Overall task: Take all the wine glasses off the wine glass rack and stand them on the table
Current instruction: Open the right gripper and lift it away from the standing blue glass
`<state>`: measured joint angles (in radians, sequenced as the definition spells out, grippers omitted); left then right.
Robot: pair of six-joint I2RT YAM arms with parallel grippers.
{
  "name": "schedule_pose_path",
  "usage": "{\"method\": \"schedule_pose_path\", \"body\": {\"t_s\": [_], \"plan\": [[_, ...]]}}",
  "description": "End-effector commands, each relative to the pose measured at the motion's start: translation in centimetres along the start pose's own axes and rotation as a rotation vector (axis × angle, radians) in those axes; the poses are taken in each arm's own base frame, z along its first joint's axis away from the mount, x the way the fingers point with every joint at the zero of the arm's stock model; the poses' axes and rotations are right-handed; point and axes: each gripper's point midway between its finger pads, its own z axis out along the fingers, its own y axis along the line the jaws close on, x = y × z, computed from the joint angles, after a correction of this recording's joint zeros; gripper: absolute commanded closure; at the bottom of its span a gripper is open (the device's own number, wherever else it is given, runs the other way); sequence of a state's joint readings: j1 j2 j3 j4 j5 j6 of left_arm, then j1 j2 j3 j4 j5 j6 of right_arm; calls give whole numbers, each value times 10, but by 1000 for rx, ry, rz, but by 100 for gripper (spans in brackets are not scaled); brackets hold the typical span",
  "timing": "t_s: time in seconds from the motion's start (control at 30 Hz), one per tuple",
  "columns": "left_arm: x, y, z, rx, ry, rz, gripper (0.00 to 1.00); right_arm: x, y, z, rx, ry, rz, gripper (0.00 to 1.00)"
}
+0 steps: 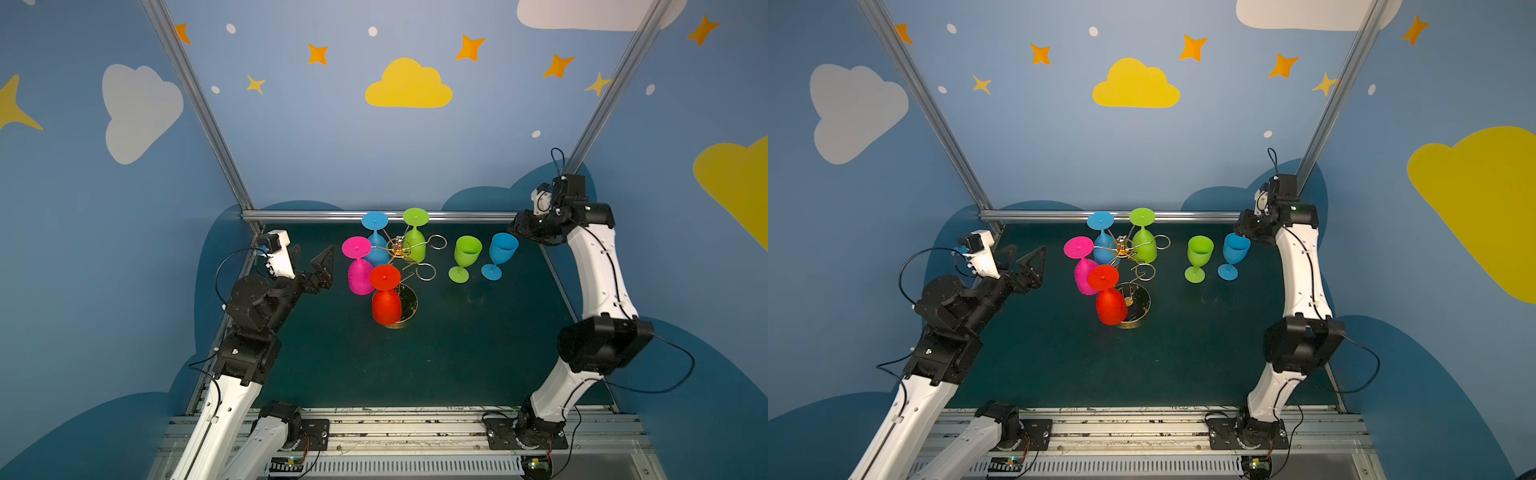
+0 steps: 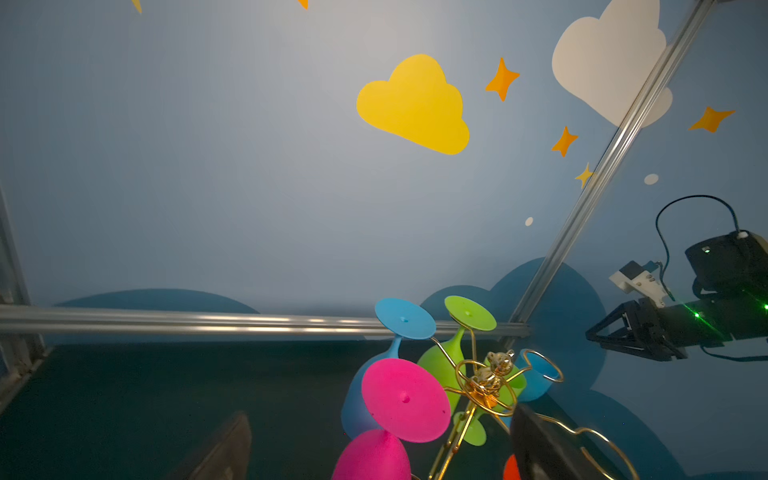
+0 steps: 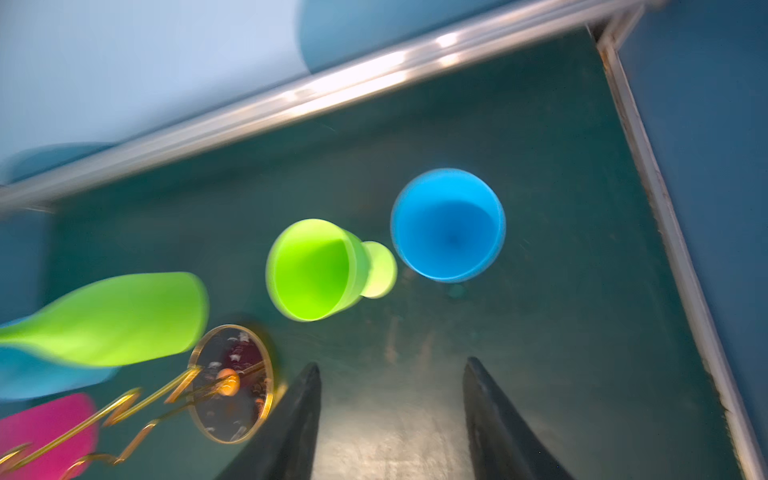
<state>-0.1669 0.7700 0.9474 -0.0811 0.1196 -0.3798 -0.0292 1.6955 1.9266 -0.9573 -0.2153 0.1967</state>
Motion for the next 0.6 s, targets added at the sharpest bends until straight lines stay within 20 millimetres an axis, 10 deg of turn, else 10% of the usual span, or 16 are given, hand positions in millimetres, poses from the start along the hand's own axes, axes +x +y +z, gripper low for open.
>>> {"method": "schedule_pose_path", "body": {"t_s": [0.0, 0.57], "plan": [[22, -16, -3, 127, 174, -236, 7, -19, 25, -16, -142, -199, -26, 40], [80, -69, -27, 431, 588, -472, 34, 59, 53, -56, -255, -194, -46, 32]]}}
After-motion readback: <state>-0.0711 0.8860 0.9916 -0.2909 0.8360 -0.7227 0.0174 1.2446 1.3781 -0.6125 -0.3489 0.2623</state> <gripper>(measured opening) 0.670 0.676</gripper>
